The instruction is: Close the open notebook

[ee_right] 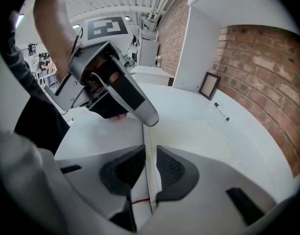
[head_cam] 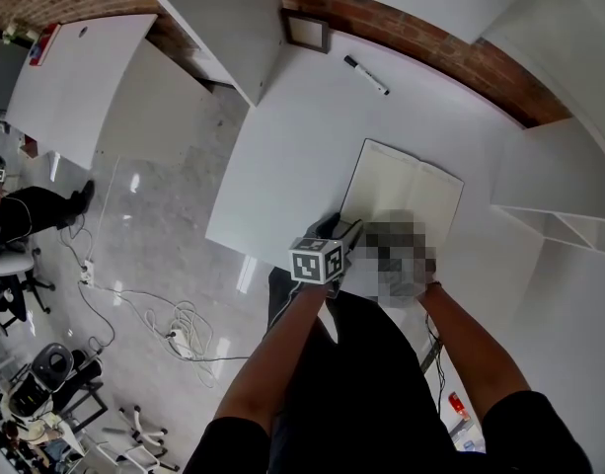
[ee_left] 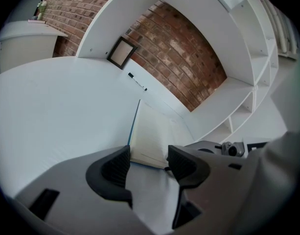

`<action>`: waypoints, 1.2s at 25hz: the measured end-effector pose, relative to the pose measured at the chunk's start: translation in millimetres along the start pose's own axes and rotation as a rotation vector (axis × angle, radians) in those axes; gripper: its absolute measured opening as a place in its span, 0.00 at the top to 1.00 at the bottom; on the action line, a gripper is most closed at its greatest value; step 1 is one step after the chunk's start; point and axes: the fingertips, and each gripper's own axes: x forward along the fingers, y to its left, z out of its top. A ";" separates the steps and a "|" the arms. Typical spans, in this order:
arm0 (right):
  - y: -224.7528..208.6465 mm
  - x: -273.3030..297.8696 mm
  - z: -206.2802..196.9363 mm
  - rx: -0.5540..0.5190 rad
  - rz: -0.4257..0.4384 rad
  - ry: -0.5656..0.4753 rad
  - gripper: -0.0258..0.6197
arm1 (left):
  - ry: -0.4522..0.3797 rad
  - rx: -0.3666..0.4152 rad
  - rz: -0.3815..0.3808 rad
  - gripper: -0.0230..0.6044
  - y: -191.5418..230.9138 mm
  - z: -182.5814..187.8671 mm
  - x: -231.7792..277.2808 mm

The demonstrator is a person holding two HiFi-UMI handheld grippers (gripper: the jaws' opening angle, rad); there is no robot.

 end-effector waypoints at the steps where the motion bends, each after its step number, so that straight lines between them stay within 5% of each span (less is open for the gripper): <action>1: -0.2 -0.5 0.1 0.002 -0.001 -0.010 0.85 | 0.002 0.006 0.008 0.58 0.4 -0.4 0.5; 17: -0.7 -10.4 3.2 0.077 0.008 -0.121 0.91 | 0.032 0.025 0.048 0.58 3.7 -5.1 2.0; 30: -1.5 -13.0 4.6 0.089 0.009 -0.158 0.91 | 0.014 -0.047 0.048 0.58 6.0 -1.5 2.6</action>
